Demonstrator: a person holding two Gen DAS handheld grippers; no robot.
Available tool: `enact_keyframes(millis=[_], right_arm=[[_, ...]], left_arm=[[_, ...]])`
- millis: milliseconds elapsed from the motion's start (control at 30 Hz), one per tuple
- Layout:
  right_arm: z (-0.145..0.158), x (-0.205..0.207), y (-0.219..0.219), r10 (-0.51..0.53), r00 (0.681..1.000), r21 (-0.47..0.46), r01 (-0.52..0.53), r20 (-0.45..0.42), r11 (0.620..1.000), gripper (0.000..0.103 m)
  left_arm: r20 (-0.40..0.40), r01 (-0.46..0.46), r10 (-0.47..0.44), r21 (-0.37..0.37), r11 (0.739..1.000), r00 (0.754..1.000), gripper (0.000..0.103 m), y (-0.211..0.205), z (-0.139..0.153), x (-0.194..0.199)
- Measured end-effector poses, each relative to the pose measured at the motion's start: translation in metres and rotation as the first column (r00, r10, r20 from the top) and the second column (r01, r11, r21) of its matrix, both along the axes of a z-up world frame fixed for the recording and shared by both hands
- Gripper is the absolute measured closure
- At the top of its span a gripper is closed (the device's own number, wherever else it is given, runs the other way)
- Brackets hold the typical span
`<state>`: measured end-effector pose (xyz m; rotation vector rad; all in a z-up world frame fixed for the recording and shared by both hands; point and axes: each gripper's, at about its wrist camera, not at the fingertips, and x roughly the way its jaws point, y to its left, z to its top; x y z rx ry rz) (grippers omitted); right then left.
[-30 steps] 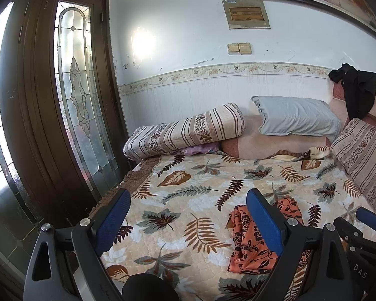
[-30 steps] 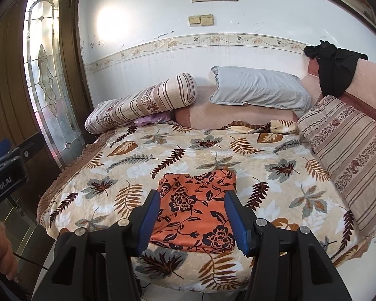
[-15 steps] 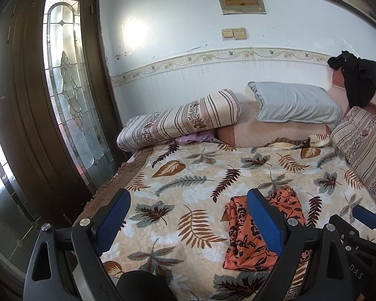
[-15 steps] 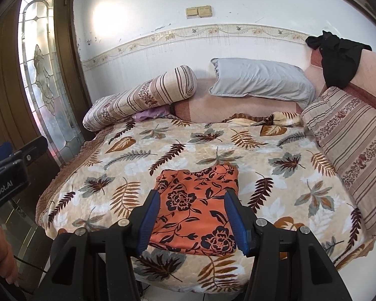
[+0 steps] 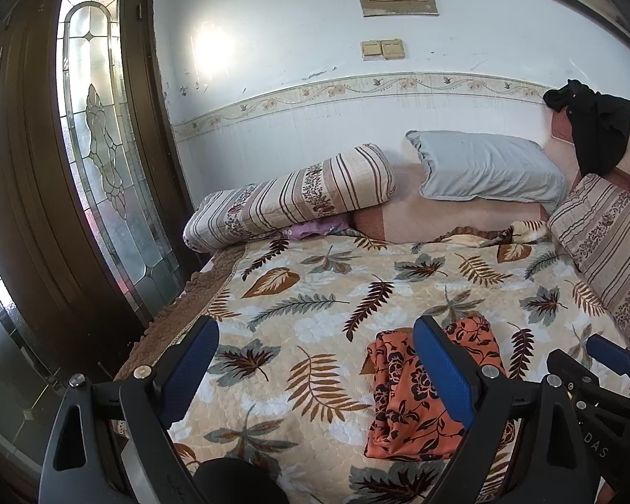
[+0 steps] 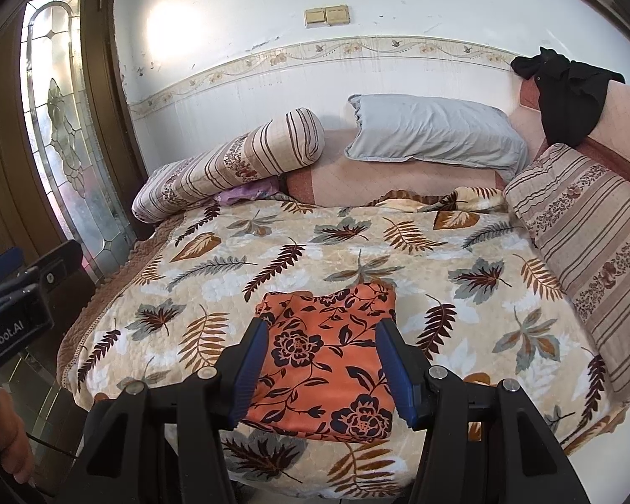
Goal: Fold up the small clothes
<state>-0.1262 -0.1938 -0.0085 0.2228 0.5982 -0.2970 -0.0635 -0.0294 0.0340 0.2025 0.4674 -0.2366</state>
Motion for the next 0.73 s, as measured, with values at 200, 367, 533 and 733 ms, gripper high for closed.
enact_keyframes(millis=[200, 367, 533, 733], right_arm=[[0.002, -0.005, 0.005, -0.002, 1.000, -0.014, 0.002, -0.001, 1.000, 0.046], [0.007, -0.015, 0.012, -0.002, 1.000, -0.024, 0.002, 0.013, 1.000, 0.046], [0.001, -0.013, 0.016, 0.013, 1.000, -0.019, -0.013, -0.007, 1.000, 0.046], [-0.013, 0.002, 0.009, 0.004, 0.999, -0.011, -0.005, -0.045, 1.000, 0.046]], left_arm=[[-0.005, 0.011, -0.011, -0.014, 1.000, 1.000, 0.009, 0.004, 0.001, -0.005], [0.003, 0.012, -0.012, -0.023, 1.000, 1.000, 0.009, 0.008, 0.002, -0.013], [-0.005, 0.028, -0.028, -0.026, 0.999, 1.000, 0.009, 0.010, -0.004, -0.013], [-0.010, 0.013, -0.013, -0.023, 1.000, 1.000, 0.009, 0.003, -0.014, 0.007]])
